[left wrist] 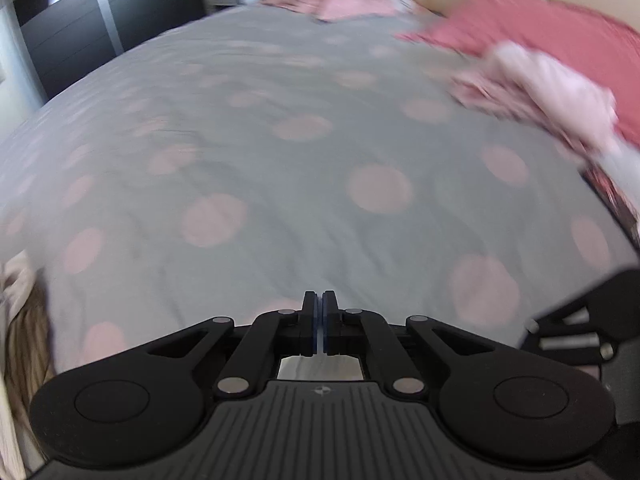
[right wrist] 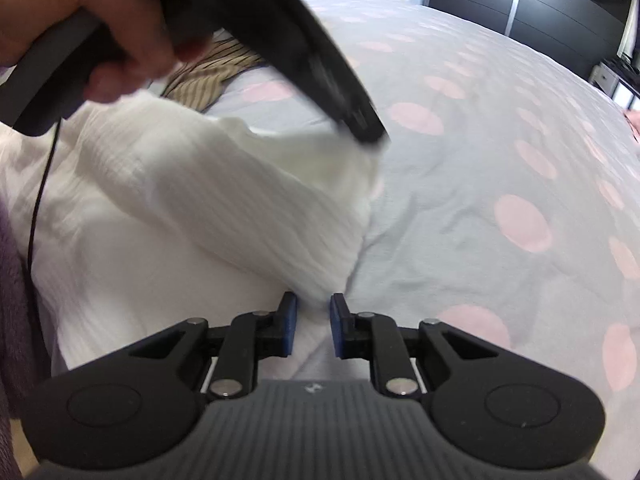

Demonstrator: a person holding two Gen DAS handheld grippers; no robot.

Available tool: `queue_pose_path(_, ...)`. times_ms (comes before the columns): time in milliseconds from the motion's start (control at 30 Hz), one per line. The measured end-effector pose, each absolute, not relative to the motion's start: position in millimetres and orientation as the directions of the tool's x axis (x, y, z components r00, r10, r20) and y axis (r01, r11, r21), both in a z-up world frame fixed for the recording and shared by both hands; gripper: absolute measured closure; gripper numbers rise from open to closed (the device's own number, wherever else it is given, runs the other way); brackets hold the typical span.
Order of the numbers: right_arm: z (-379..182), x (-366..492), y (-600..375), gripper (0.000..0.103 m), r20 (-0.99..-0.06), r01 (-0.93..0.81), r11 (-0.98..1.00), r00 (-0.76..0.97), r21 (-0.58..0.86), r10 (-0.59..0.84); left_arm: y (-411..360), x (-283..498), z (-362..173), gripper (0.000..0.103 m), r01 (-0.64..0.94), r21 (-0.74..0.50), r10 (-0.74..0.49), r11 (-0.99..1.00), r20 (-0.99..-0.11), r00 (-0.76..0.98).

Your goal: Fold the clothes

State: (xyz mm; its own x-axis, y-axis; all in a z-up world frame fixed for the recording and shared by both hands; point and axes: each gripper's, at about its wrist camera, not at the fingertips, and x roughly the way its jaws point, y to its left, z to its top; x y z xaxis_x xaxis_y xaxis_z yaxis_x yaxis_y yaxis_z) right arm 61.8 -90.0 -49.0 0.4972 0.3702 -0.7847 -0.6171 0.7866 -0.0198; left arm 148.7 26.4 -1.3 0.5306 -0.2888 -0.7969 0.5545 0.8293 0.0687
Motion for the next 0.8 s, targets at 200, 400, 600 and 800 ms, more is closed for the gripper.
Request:
queue_pose_path(200, -50.7, 68.0, -97.5, 0.076, -0.786, -0.569, 0.822, 0.497, 0.024, 0.367, 49.8, 160.0, 11.8, 0.102, 0.451, 0.045, -0.265, 0.892, -0.756, 0.599)
queue_pose_path(400, -43.8, 59.2, -102.4, 0.062, -0.778, -0.568, 0.822, 0.502, 0.033, 0.378, 61.1, 158.0, 24.4, 0.101, 0.426, 0.017, -0.287, 0.905, -0.714, 0.638)
queue_pose_path(600, -43.7, 54.8, -97.7, 0.060, -0.784, -0.571, 0.820, 0.497, 0.028, 0.373, 57.6, 155.2, 26.3, 0.096, 0.521, -0.078, -0.402, 0.850, -0.735, 0.546)
queue_pose_path(800, -44.0, 52.3, -97.7, 0.059, -0.786, -0.574, 0.818, 0.495, 0.023, 0.369, 23.6, 135.7, -3.4, 0.076, 0.670, -0.072, -0.421, 0.739, -0.826, 0.375)
